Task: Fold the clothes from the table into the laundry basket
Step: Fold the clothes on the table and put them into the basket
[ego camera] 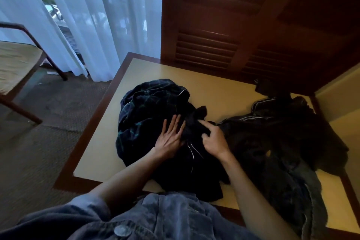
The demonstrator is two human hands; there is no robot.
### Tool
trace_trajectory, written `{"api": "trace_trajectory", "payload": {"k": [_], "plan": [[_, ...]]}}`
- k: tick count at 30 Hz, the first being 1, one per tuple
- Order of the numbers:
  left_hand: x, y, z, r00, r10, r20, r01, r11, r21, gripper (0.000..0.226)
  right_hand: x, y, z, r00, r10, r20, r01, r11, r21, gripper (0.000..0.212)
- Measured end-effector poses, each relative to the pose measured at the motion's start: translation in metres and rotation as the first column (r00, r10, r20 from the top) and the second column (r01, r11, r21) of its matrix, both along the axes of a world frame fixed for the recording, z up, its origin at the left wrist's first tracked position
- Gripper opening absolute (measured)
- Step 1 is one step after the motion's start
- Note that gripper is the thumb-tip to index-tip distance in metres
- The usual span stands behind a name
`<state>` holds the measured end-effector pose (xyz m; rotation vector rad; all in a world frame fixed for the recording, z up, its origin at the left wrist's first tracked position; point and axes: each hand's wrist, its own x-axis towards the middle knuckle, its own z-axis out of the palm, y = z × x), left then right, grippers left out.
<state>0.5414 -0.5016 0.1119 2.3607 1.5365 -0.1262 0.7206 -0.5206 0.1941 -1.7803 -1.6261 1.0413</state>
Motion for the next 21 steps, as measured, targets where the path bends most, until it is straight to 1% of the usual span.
{"api": "trace_trajectory", "payload": {"k": [2, 3, 4, 5, 6, 7, 8, 9, 10, 11, 12, 13, 14, 16, 18, 19, 21], "plan": [[-0.003, 0.008, 0.004, 0.996, -0.065, 0.066, 0.067, 0.997, -0.04, 0.073, -0.017, -0.029, -0.006, 0.998, 0.06, 0.028, -0.062, 0.995, 0.076, 0.056], [-0.007, 0.013, 0.006, 0.992, -0.072, 0.105, 0.081, 0.994, -0.08, 0.076, -0.028, -0.043, -0.01, 0.99, 0.109, 0.092, -0.116, 0.991, 0.069, 0.058], [-0.014, 0.018, 0.011, 0.99, -0.066, 0.124, 0.083, 0.988, -0.13, 0.08, -0.037, -0.054, -0.015, 0.966, 0.172, 0.194, -0.18, 0.983, 0.027, 0.068], [-0.022, 0.025, 0.018, 0.991, -0.057, 0.12, 0.078, 0.981, -0.176, 0.081, -0.044, -0.062, -0.023, 0.919, 0.245, 0.308, -0.247, 0.968, -0.033, 0.089], [-0.031, 0.031, 0.026, 0.993, -0.054, 0.105, 0.075, 0.976, -0.204, 0.08, -0.047, -0.065, -0.031, 0.847, 0.321, 0.424, -0.31, 0.946, -0.099, 0.112], [-0.04, 0.037, 0.036, 0.994, -0.04, 0.104, 0.061, 0.976, -0.209, 0.078, -0.05, -0.066, -0.038, 0.766, 0.371, 0.525, -0.351, 0.925, -0.142, 0.126], [-0.049, 0.042, 0.047, 0.992, -0.002, 0.129, 0.026, 0.982, -0.185, 0.073, -0.051, -0.065, -0.044, 0.699, 0.395, 0.596, -0.379, 0.911, -0.16, 0.133], [-0.056, 0.045, 0.056, 0.983, 0.059, 0.172, -0.038, 0.992, -0.123, 0.068, -0.051, -0.064, -0.052, 0.648, 0.394, 0.651, -0.394, 0.906, -0.155, 0.136], [-0.062, 0.047, 0.063, 0.968, 0.133, 0.212, -0.13, 0.991, -0.029, 0.064, -0.051, -0.062, -0.057, 0.614, 0.383, 0.69, -0.4, 0.905, -0.147, 0.136], [-0.067, 0.048, 0.064, 0.947, 0.216, 0.237, -0.236, 0.97, 0.058, 0.064, -0.051, -0.059, -0.061, 0.588, 0.379, 0.715, -0.399, 0.904, -0.151, 0.133], [-0.072, 0.049, 0.063, 0.92, 0.305, 0.246, -0.337, 0.937, 0.095, 0.069, -0.051, -0.057, -0.064, 0.572, 0.377, 0.729, -0.396, 0.905, -0.157, 0.128], [-0.078, 0.051, 0.057, 0.888, 0.394, 0.237, -0.419, 0.905, 0.067, 0.076, -0.05, -0.054, -0.066, 0.565, 0.365, 0.739, -0.396, 0.907, -0.146, 0.122], [-0.083, 0.051, 0.049, 0.861, 0.467, 0.202, -0.477, 0.879, 0.002, 0.083, -0.047, -0.05, -0.067, 0.563, 0.344, 0.751, -0.399, 0.91, -0.117, 0.116], [-0.089, 0.05, 0.024, 0.847, 0.525, 0.081, -0.518, 0.85, -0.094, 0.09, -0.036, -0.04, -0.062, 0.597, 0.263, 0.758, -0.387, 0.922, -0.015, 0.106], [-0.09, 0.046, 0.004, 0.856, 0.517, -0.013, -0.516, 0.852, -0.089, 0.089, -0.021, -0.024, -0.053, 0.667, 0.166, 0.727, -0.322, 0.943, 0.08, 0.105], [-0.089, 0.045, -0.003, 0.854, 0.52, -0.03, -0.52, 0.851, -0.074, 0.088, -0.014, -0.014, -0.049, 0.698, 0.139, 0.702, -0.276, 0.957, 0.086, 0.108], [-0.086, 0.047, -0.009, 0.841, 0.538, -0.055, -0.54, 0.841, -0.035, 0.086, -0.006, 0.005, -0.045, 0.759, 0.122, 0.639, -0.187, 0.982, 0.035, 0.116]]}}
